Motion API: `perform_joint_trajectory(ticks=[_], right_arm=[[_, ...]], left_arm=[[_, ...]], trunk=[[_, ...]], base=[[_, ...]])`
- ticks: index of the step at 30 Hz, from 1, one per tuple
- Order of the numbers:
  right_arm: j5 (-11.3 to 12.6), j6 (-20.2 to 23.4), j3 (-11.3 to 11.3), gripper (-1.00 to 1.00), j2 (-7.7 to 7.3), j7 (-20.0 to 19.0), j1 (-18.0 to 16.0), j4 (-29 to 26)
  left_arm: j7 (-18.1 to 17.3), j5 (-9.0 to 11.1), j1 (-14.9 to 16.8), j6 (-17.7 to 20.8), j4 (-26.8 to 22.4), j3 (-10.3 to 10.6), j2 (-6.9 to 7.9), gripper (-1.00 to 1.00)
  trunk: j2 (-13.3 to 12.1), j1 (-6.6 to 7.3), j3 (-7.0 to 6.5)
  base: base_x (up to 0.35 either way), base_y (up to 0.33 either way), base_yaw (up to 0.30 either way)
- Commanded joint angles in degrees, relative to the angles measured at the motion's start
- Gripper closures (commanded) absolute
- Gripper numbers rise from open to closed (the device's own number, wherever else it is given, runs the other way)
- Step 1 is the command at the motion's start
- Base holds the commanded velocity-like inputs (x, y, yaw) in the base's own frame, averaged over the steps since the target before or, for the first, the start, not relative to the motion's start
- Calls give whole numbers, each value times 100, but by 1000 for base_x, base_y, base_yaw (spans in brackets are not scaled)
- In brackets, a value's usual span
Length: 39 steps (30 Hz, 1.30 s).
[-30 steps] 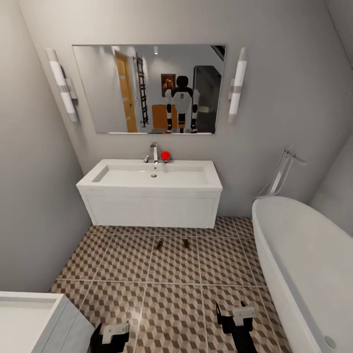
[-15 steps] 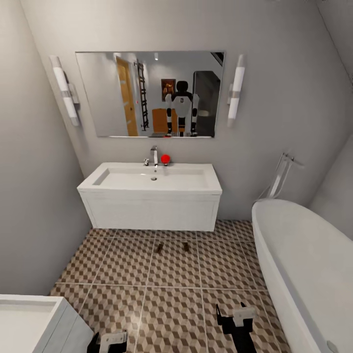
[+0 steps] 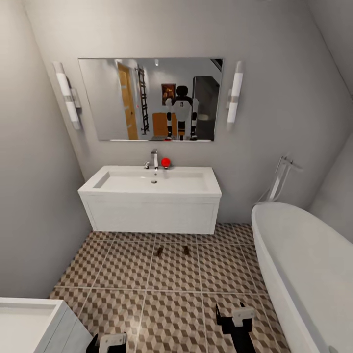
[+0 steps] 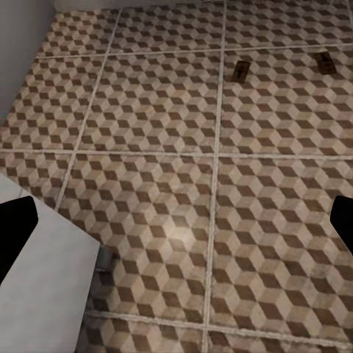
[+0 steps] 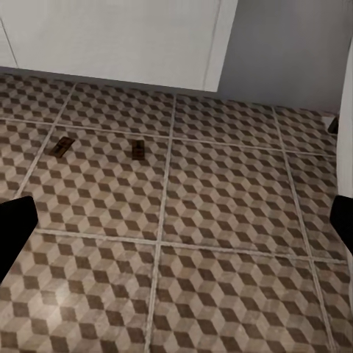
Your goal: Take the four mousetraps from the cabinet in the bathroom and place them on the bathroom floor. Make sure all four end up on the same floor surface, and ensure that at least two of them are either under or directly next to the same bathroom sink.
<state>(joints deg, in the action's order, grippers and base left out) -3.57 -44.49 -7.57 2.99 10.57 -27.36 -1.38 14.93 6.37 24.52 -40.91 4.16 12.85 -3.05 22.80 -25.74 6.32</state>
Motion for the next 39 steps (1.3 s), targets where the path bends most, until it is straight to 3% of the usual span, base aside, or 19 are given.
perform_joint_trajectory(ticks=[1,22,39], right_arm=[[-37,-6,-31,-100,2,60,-6,6],[-37,2,-34,-100,18,60,-6,6],[-39,2,-34,-100,12,60,-6,6]], left_arm=[[1,57,11,-21,24,51,-4,-100],[6,53,9,38,17,51,-12,-100],[26,57,9,45,15,49,-26,-100]], trunk=[[12,-4,3],[12,-4,-187],[12,-4,-210]], base=[[0,0,0],[0,0,0],[0,0,0]])
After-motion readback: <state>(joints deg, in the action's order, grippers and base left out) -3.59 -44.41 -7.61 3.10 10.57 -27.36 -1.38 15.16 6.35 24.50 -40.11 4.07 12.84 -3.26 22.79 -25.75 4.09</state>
